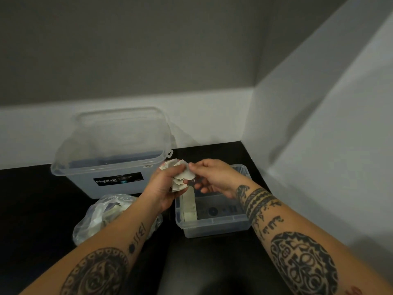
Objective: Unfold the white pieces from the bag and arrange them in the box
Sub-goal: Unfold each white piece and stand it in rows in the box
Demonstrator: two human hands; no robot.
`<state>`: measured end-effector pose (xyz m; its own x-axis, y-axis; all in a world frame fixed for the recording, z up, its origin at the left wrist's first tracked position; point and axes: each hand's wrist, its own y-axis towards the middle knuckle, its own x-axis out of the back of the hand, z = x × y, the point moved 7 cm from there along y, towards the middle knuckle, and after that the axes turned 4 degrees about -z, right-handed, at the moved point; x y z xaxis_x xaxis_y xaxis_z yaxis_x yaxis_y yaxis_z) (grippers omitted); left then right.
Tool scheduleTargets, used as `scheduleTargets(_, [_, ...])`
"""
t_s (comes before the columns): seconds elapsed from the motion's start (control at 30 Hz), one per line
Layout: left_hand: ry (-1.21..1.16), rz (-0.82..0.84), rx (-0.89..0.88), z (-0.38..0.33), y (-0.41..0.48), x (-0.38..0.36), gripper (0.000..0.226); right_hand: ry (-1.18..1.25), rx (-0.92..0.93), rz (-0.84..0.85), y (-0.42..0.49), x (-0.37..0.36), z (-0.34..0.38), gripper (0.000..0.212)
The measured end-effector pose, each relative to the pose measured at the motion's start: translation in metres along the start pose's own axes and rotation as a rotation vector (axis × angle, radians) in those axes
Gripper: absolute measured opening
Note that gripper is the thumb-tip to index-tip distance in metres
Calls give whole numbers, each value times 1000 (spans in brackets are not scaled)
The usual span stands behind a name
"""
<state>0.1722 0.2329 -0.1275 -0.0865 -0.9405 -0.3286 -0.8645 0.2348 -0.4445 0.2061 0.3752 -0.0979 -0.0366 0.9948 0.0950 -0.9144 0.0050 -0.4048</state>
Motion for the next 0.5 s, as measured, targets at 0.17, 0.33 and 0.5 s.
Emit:
scheduleTargets(0.17, [-190,-44,111,7,0,-2,11,-4,174,-8,0,-1,-4,49])
scheduleTargets(0.33, [-237,-31,232,11,-2,-5,7,-222,451,-156,-3,-2,10,26])
scheduleTargets(0.5, [-179,-36,217,11,0,1,9,-229,526,-268,1,9,19,9])
